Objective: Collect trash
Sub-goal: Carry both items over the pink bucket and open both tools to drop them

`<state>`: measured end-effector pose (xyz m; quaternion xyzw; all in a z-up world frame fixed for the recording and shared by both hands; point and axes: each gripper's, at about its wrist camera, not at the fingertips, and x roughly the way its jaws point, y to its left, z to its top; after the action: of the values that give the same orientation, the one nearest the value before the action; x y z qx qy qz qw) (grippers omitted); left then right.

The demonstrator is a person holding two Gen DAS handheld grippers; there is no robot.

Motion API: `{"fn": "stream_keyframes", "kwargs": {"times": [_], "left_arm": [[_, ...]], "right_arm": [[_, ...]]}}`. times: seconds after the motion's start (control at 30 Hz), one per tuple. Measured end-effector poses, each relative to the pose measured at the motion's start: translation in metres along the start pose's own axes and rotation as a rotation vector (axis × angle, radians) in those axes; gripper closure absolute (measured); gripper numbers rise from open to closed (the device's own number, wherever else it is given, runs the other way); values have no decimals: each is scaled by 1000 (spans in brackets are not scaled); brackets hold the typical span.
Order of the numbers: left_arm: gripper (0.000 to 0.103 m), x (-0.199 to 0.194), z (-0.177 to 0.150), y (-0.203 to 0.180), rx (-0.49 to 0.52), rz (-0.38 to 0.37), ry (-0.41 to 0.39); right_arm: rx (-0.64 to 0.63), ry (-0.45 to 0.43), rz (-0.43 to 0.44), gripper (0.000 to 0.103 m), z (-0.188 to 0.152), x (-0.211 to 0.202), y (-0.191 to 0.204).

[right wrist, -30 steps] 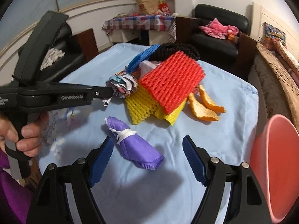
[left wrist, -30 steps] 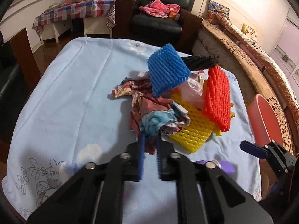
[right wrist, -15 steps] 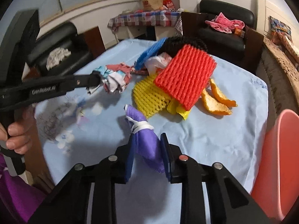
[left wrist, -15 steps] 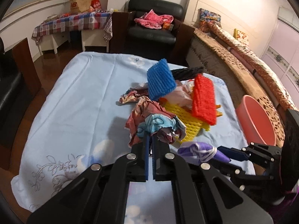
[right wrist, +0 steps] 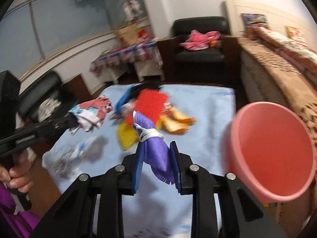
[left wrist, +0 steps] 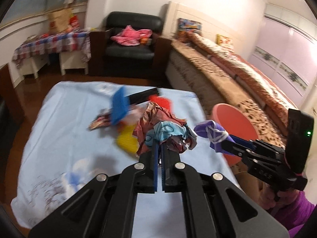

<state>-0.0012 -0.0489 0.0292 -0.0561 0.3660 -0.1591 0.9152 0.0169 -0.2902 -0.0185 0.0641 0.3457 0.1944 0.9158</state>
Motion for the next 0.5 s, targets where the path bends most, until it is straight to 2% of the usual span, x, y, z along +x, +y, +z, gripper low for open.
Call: {"fn": "stream_keyframes", "kwargs": {"times": [0.13,0.27,0.5], "left_arm": [[101,20,19,-43,74,-75,-6],[101,45,31,-82,125,-142,-6],[101,104,33,-145,195,-224,65]], "right_arm": [[86,-37,-114,77,0,-19,-40],[155,-32,-235,76,-6,-29,-81],[251,12,-337,76,-23,-30,-136]]}}
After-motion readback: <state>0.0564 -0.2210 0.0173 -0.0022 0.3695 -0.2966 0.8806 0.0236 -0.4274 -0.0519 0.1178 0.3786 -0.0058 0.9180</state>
